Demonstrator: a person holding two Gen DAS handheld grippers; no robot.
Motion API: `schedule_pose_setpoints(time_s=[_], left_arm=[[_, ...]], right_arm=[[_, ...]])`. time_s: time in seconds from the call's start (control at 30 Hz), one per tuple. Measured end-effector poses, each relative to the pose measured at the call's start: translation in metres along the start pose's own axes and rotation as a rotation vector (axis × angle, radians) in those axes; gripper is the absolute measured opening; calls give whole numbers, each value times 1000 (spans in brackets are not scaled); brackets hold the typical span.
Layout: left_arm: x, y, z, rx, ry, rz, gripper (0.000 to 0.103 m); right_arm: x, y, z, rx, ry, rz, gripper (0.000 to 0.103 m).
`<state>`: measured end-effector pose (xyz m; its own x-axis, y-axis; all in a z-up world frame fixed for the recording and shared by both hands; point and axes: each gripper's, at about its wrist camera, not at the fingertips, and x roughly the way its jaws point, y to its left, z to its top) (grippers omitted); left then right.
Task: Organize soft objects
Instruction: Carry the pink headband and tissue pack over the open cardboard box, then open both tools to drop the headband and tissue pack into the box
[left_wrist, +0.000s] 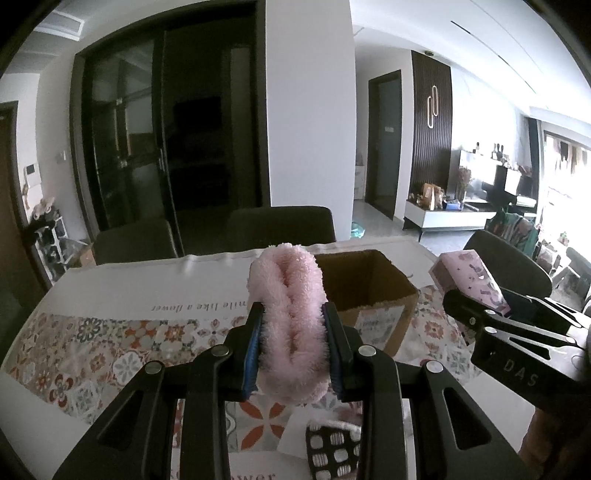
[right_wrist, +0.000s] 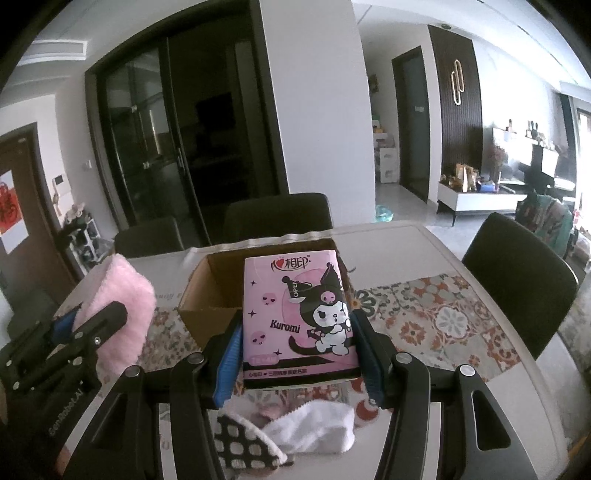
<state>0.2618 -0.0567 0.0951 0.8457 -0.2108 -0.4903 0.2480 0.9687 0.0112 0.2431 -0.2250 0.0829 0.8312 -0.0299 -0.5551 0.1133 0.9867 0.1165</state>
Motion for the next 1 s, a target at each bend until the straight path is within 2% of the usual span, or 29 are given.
schedule_pose_setpoints(time_s=[0.47, 1.0], left_arm=[[64, 7, 30, 7, 49, -10, 31], [154, 3, 40, 24, 189, -21, 31]], right_arm=[[55, 2, 38, -41, 32, 8, 56], [140, -3, 60, -106, 150, 6, 56]])
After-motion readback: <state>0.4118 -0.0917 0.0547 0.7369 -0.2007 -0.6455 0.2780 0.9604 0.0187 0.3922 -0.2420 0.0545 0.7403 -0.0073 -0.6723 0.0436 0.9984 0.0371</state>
